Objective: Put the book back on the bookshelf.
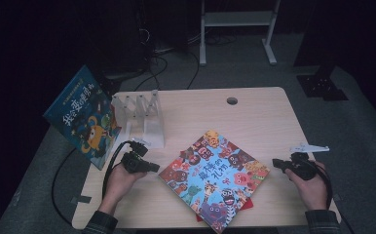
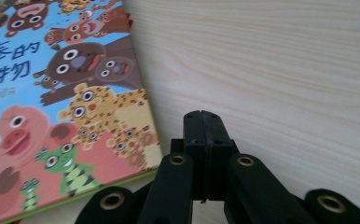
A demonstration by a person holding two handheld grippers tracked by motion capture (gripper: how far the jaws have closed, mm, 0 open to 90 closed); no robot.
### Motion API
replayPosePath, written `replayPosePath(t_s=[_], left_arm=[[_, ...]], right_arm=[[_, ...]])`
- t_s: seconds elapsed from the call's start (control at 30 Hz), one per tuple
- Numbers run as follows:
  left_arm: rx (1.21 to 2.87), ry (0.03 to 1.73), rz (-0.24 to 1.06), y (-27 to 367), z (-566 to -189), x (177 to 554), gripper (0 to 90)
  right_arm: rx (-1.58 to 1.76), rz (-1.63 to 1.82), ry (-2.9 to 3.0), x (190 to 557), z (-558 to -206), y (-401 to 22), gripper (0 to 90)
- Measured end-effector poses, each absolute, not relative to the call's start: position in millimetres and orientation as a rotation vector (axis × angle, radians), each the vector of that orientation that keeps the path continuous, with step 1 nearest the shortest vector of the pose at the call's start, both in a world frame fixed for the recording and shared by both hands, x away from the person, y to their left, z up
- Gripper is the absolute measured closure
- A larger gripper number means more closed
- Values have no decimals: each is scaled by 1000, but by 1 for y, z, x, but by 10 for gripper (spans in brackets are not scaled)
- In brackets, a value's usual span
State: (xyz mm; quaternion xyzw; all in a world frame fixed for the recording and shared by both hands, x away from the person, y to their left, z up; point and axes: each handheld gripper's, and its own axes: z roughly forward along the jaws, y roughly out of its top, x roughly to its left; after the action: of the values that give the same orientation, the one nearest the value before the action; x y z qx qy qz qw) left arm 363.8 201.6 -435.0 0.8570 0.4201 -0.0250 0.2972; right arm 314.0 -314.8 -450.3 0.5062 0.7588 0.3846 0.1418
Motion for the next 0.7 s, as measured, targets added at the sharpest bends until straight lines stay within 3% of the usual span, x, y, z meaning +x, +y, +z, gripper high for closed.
replayPosePath(t_s=[0.7], left_arm=[[2303,1079,-78,194,-437,358,896]], right_arm=[[1457,1116,2245,304,-460,-310,892]])
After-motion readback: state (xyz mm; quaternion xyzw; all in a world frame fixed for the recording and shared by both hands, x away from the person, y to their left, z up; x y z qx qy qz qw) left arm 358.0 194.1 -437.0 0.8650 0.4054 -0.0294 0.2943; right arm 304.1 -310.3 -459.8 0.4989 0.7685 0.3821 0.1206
